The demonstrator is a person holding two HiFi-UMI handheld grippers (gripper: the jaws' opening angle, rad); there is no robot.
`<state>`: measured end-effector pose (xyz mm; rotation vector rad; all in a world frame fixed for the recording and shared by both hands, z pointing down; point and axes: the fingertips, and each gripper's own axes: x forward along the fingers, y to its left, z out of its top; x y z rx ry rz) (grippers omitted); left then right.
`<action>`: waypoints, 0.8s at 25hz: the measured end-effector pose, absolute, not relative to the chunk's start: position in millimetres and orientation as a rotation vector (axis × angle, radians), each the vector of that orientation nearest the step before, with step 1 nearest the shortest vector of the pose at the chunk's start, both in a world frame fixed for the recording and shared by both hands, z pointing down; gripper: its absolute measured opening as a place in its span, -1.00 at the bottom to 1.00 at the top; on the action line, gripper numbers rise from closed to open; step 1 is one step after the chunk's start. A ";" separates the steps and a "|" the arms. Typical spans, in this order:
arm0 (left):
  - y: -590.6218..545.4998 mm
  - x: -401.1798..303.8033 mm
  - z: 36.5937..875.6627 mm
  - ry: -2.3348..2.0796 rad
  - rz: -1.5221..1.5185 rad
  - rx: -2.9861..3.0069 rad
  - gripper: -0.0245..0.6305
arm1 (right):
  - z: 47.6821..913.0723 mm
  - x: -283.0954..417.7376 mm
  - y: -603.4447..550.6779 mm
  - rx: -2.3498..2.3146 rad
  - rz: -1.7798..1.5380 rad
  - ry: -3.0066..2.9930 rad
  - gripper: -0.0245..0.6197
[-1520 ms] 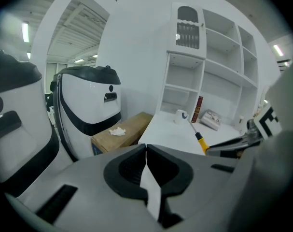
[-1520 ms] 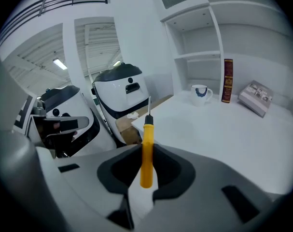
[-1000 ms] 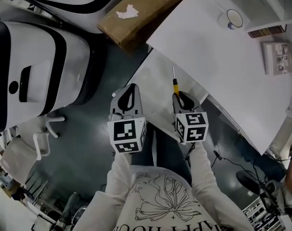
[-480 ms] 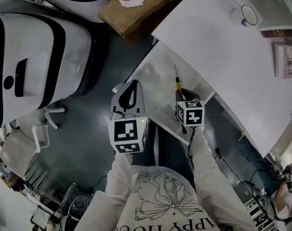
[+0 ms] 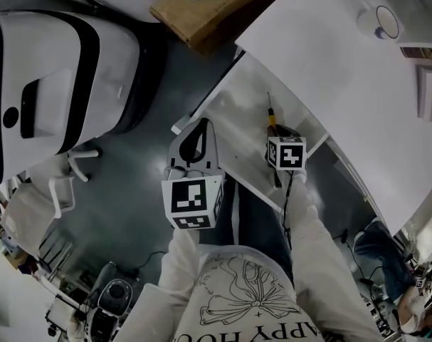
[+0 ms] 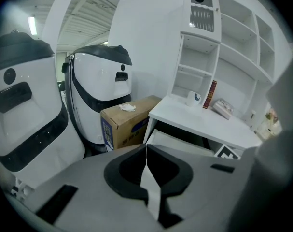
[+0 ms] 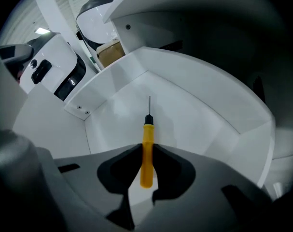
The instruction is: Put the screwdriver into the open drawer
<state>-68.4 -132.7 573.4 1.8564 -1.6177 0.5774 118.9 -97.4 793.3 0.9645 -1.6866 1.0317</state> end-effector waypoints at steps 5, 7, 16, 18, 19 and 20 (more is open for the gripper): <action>-133.4 -72.9 574.2 -1.622 0.568 1.845 -0.91 | 800.8 118.7 -98.4 0.958 1.033 -1.662 -0.72; -133.9 -74.3 574.4 -1.623 0.568 1.844 -0.91 | 803.0 118.1 -99.4 0.956 1.032 -1.656 -0.71; -131.8 -75.6 570.1 -1.620 0.554 1.855 -0.91 | 793.9 114.8 -104.3 0.970 1.056 -1.679 -0.56; -132.6 -76.3 564.8 -1.623 0.545 1.863 -0.91 | 780.9 114.2 -107.7 0.991 1.047 -1.698 -0.56; -133.2 -76.7 561.3 -1.626 0.539 1.867 -0.91 | 771.8 113.4 -109.8 1.003 1.039 -1.711 -0.56; -133.6 -77.0 557.2 -1.628 0.532 1.871 -0.91 | 761.3 112.2 -112.0 1.015 1.028 -1.727 -0.56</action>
